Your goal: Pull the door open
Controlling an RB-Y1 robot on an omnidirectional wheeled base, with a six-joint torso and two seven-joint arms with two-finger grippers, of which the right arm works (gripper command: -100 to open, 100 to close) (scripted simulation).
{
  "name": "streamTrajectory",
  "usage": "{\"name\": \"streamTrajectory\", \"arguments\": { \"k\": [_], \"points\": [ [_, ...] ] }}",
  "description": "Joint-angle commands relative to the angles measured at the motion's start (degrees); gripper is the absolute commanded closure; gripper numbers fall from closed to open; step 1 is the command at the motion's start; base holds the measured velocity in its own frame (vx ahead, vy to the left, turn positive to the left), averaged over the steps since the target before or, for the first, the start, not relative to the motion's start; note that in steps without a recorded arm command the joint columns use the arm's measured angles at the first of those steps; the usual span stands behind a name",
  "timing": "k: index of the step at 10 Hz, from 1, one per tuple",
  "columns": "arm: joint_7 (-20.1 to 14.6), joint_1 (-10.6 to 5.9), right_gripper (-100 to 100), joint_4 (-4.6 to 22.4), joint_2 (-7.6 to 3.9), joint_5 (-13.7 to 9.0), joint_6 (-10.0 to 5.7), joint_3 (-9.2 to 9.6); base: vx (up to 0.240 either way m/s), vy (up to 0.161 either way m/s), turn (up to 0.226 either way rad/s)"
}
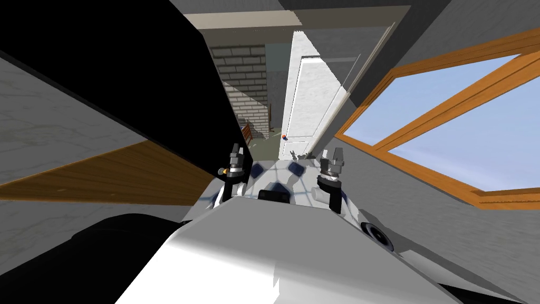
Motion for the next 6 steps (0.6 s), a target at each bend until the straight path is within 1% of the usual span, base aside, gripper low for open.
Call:
{"name": "streamTrajectory", "arguments": {
  "k": [1, 6],
  "points": [
    [1.5, -0.63, -100, 2.11, -0.23, 0.65, -0.53, -0.19, 0.084, 0.01, 0.002],
    [5.99, -2.57, -100, 8.04, -0.92, 2.69, -1.5, -0.79, 0.098, 0.016, 0.001]
  ]
}}
